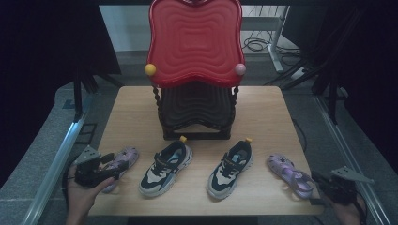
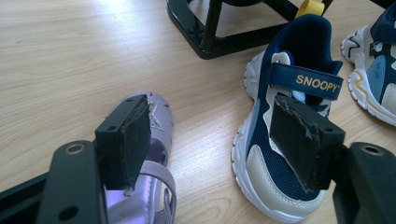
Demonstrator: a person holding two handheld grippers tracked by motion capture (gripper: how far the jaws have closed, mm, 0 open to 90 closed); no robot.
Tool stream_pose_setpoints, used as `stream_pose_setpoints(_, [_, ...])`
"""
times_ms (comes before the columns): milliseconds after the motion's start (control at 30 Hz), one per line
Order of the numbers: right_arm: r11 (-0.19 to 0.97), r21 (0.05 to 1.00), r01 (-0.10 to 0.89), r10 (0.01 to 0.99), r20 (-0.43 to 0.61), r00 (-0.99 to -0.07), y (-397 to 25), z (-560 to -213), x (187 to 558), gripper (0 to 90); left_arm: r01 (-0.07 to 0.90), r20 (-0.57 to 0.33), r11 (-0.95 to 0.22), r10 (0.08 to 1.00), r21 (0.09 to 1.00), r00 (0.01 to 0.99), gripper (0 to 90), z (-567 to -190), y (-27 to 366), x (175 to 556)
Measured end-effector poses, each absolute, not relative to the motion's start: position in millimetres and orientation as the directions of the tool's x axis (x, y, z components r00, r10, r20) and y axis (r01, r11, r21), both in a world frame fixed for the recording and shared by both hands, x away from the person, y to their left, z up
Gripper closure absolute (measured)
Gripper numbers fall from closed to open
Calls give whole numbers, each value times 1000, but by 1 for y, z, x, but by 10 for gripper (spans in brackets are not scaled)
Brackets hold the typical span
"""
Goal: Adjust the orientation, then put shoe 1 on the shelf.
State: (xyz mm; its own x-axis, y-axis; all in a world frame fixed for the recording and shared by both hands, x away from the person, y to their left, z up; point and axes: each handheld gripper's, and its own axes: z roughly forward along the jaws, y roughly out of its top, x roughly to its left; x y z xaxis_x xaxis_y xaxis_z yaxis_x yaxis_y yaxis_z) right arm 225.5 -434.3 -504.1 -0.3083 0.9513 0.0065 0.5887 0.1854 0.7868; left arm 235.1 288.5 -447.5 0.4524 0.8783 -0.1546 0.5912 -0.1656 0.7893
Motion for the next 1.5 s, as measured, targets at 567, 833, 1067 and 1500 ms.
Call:
stream_pose_setpoints(567, [170,853,493,900,70,-431,-419,-484,220,745,601,-177,-127,890,789,421,297,-448,294,225])
stream_pose_setpoints(833, [176,851,495,883,87,-462,-407,-486,219,568,590,-164,-108,907,800,388,322,-442,308,212])
stream_pose_setpoints(1067, [153,854,497,892,97,-441,-402,-486,219,509,596,-177,-107,901,796,397,404,-443,320,202])
stream_pose_setpoints(1500, [101,866,490,885,147,-441,-406,-488,219,496,688,-179,-224,868,691,463,595,-467,308,214])
